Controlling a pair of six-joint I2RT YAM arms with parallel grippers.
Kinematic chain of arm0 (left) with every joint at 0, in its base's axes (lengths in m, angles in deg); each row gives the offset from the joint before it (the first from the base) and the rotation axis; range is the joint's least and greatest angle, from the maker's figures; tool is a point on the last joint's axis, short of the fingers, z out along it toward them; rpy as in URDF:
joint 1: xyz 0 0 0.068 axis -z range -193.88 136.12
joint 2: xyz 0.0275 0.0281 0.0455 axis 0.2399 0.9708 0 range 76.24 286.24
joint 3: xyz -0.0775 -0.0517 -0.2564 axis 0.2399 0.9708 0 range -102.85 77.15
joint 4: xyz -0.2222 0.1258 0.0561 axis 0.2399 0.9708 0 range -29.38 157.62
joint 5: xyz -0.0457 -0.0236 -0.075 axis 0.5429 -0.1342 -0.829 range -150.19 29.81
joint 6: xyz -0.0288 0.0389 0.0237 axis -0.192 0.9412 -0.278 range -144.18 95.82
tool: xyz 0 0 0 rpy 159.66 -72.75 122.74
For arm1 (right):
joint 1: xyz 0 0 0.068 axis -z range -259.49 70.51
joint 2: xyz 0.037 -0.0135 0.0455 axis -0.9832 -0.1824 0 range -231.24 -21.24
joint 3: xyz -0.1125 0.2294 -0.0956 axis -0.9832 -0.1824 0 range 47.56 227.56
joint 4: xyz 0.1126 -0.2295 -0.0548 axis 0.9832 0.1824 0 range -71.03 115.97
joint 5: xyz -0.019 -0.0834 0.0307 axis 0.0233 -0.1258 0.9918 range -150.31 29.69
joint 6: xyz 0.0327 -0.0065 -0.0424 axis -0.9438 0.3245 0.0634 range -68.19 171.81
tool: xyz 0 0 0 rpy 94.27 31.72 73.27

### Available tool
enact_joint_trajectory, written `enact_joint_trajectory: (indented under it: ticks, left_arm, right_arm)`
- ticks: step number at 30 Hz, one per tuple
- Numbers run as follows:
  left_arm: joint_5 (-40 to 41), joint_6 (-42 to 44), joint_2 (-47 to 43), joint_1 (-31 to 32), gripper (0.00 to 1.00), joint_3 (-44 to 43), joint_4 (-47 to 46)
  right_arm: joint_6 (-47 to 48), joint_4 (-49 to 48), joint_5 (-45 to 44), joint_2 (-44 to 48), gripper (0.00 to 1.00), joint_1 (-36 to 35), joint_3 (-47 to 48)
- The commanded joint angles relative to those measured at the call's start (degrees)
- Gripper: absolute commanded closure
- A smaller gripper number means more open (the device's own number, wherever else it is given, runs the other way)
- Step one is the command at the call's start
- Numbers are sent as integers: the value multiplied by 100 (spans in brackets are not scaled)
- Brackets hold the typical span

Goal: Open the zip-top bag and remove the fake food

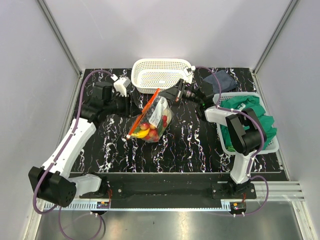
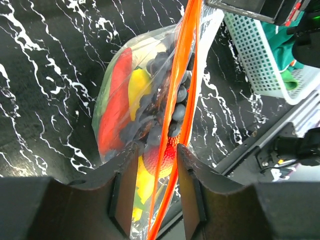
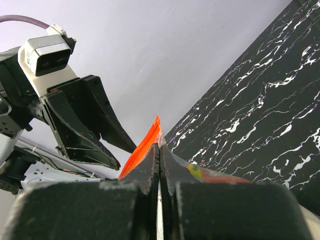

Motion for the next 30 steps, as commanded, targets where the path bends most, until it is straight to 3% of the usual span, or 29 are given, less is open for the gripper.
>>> enact_joint_trajectory:
  ticks: [1,17,18,19,22,30]
  left_arm:
    - [353,145,37,104,62,-271,-433]
    - [521,-66,495,517,65,54,-723]
    - [486,-109,486,526,67,63,-758]
    - [451,-127,477,526,81,71,-758]
    - [582,-285,363,526,100,80,-706]
    - [924,-1014,-576,526,100,-7,-302]
  right_arm:
    - [-87,-530,48,19,100,2,289]
    - [-105,-548,83,1,100,-16,307]
    - [-87,-496,92,1,100,-25,324]
    - [-61,-460,92,18,100,-42,342]
    - [106,-215,101,53,100,-95,394]
    - [537,742,215,-43,99,-358,807]
